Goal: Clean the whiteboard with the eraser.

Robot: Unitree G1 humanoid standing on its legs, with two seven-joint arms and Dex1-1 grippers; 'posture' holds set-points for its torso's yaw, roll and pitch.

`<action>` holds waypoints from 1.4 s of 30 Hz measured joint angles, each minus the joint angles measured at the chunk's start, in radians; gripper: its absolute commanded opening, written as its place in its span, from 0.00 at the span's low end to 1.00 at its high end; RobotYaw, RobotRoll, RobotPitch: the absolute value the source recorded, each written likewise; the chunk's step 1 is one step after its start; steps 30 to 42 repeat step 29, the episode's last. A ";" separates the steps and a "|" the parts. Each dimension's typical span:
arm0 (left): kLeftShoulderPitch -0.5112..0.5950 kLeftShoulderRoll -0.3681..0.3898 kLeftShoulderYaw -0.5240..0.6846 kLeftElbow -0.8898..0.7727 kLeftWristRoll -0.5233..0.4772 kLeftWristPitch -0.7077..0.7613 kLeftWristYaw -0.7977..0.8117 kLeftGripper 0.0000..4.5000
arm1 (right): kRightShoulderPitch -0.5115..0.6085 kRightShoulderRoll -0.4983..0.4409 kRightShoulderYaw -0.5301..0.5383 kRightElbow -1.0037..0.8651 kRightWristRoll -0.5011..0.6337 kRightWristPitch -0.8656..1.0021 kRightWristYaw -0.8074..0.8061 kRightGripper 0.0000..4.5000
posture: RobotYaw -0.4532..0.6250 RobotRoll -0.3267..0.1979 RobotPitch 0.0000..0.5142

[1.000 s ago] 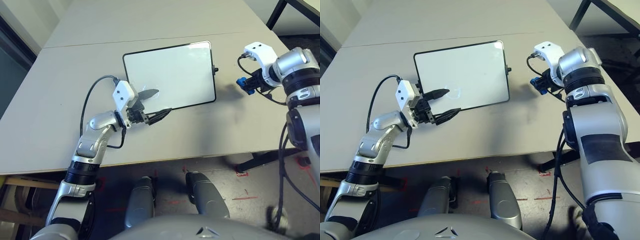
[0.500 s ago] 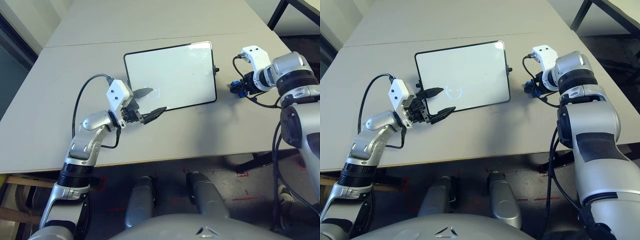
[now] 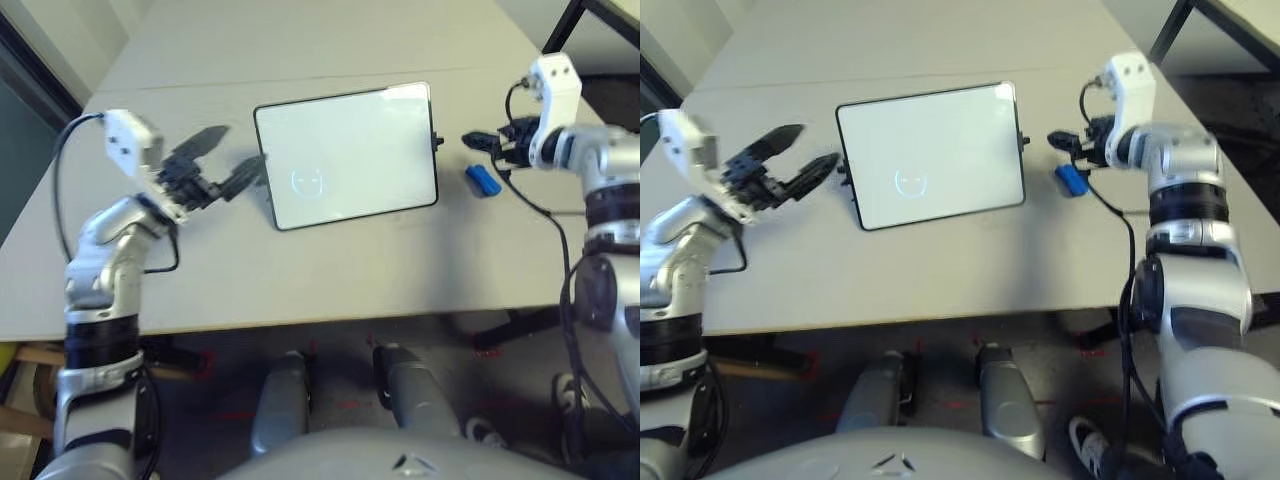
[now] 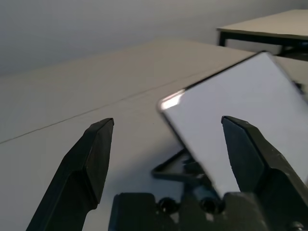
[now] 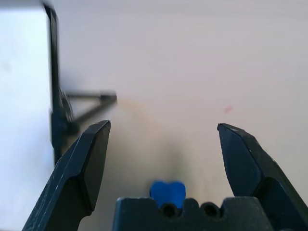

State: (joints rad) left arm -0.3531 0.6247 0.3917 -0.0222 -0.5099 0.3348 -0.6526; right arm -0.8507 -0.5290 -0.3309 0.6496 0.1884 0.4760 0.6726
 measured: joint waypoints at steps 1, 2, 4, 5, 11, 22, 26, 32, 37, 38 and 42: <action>0.002 0.010 0.021 0.019 0.005 0.008 0.030 1.00 | 0.020 0.007 -0.036 -0.015 0.025 -0.044 -0.027 1.00 | 0.36 0.62 0.28; 0.004 0.014 0.034 0.030 0.005 0.012 0.047 1.00 | 0.031 0.009 -0.054 -0.021 0.038 -0.070 -0.041 1.00 | 0.36 0.62 0.29; 0.012 0.022 0.070 0.049 0.005 0.024 0.086 1.00 | 0.069 0.012 -0.092 -0.038 0.066 -0.148 -0.063 1.00 | 0.36 0.62 0.30; 0.015 0.025 0.090 0.064 0.004 0.026 0.101 1.00 | 0.097 0.013 -0.103 -0.052 0.074 -0.193 -0.069 1.00 | 0.36 0.62 0.30; 0.008 0.045 0.147 0.213 0.040 0.006 0.182 1.00 | 0.217 0.028 -0.120 -0.065 0.109 -0.364 -0.084 1.00 | 0.34 0.62 0.32; -0.067 0.060 0.154 0.417 0.073 -0.065 0.206 1.00 | 0.339 0.031 -0.120 -0.135 0.142 -0.465 -0.105 1.00 | 0.31 0.62 0.34; -0.075 0.060 0.142 0.445 0.079 -0.080 0.203 1.00 | 0.361 0.031 -0.115 -0.140 0.142 -0.477 -0.119 1.00 | 0.31 0.62 0.35; -0.082 0.060 0.136 0.472 0.084 -0.093 0.203 1.00 | 0.369 0.032 -0.113 -0.149 0.143 -0.477 -0.125 1.00 | 0.32 0.62 0.35; -0.082 0.060 0.136 0.472 0.084 -0.093 0.203 1.00 | 0.369 0.032 -0.113 -0.149 0.143 -0.477 -0.125 1.00 | 0.32 0.62 0.35; -0.082 0.060 0.136 0.472 0.084 -0.093 0.203 1.00 | 0.369 0.032 -0.113 -0.149 0.143 -0.477 -0.125 1.00 | 0.32 0.62 0.35; -0.082 0.060 0.136 0.472 0.084 -0.093 0.203 1.00 | 0.369 0.032 -0.113 -0.149 0.143 -0.477 -0.125 1.00 | 0.32 0.62 0.35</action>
